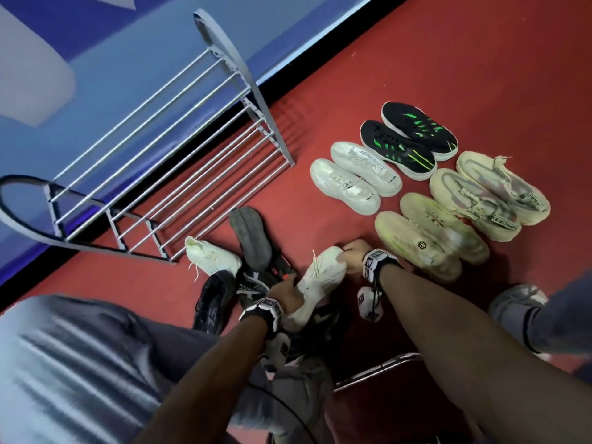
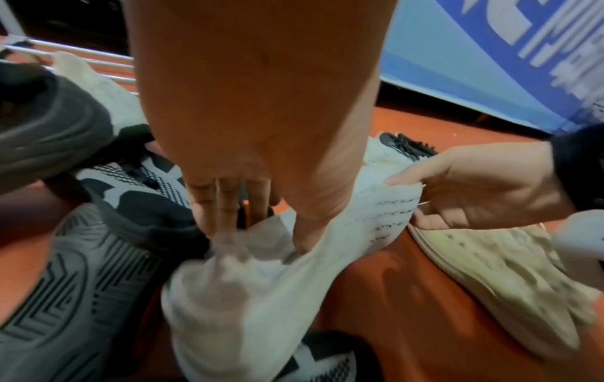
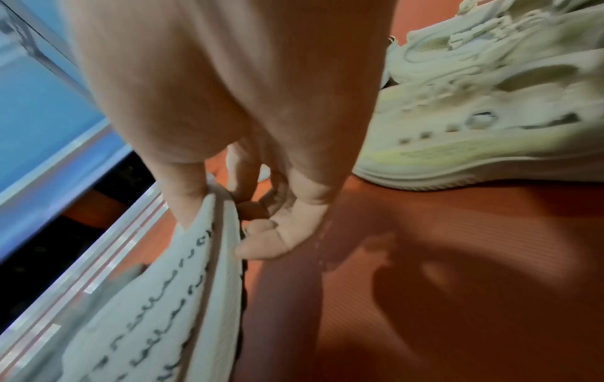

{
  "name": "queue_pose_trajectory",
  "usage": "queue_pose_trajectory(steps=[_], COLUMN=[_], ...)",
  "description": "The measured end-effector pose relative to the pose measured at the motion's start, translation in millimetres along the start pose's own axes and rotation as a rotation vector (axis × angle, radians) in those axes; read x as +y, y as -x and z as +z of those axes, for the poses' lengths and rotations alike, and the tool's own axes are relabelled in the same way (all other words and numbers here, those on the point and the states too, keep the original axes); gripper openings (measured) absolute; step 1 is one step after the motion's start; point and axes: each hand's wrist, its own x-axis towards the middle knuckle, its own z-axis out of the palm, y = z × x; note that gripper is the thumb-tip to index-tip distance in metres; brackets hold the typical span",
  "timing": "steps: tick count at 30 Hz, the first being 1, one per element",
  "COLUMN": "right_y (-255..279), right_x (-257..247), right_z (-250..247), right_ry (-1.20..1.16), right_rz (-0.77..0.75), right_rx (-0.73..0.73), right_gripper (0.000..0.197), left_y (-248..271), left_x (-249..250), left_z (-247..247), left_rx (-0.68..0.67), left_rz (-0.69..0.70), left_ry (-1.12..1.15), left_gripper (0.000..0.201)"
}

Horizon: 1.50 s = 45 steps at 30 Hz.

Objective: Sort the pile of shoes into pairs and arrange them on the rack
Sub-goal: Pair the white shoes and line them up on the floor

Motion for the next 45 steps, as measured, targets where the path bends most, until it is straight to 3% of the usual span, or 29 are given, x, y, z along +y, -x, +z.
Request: queue_pose_trajectory(steps=[3,6,7,8,9,11,12,14,16,17,19,20,23,30,34,38,42,45], right_y=[12,12,14,13,9,8,7,2,-7,-12,-17,-18,-21,-41,-44,-47,-47,-44], right_x=[-47,-81,-90,-96,-98,-92,-86,-70,-54,-45,-24,-15,5,14,20,25,22,19], right_z=[7,20,22,25,28,39,47,64,75,76,72,67,55,43,33,22,22,26], right_ry=[-0.113,-0.192,-0.262,-0.298,-0.31,-0.248,-0.214,-0.097,0.026,0.072,0.17,0.217,0.293,0.316,0.415,0.501,0.502,0.408], right_rz=[-0.221,-0.442,-0.47,-0.454,-0.39,-0.237,-0.193,-0.228,-0.294,-0.299,-0.284,-0.26,-0.175,0.004,0.0,-0.007,-0.011,-0.009], right_rx=[-0.001,0.13,0.17,0.18,0.123,-0.106,-0.204,-0.196,-0.07,-0.005,0.138,0.212,0.363,0.277,0.194,0.18,0.183,0.256], right_gripper=[0.014,0.027,0.021,0.028,0.052,0.082,0.084,0.076,0.054,0.043,0.036,0.034,0.03,0.033,0.045,0.051,0.057,0.047], left_y=[2,1,0,0,2,3,2,-3,-12,-15,-20,-22,-17,-26,-30,-28,-11,0], left_x=[-12,-24,-25,-28,-30,-31,-32,-34,-47,-57,-77,-85,-96,-95,-91,-97,-94,-78], left_z=[-19,-44,-51,-58,-65,-74,-76,-78,-82,-86,-93,-94,-94,-85,-87,-86,-97,-113], left_rx=[0.083,0.169,0.18,0.198,0.236,0.321,0.303,0.167,0.194,0.298,0.512,0.525,0.341,0.296,0.314,0.297,0.3,0.277], left_rz=[0.003,0.01,0.025,0.034,0.036,0.041,0.04,0.002,-0.081,-0.149,-0.285,-0.33,-0.38,-0.295,-0.29,-0.228,-0.193,-0.177], left_ry=[0.096,0.274,0.361,0.459,0.538,0.636,0.692,0.779,0.747,0.675,0.534,0.453,0.13,-0.147,-0.255,-0.333,-0.238,-0.209], left_gripper=[0.034,0.027,0.027,0.024,0.02,0.02,0.02,0.015,0.009,0.007,0.026,0.039,0.062,0.054,0.033,0.033,0.033,0.04])
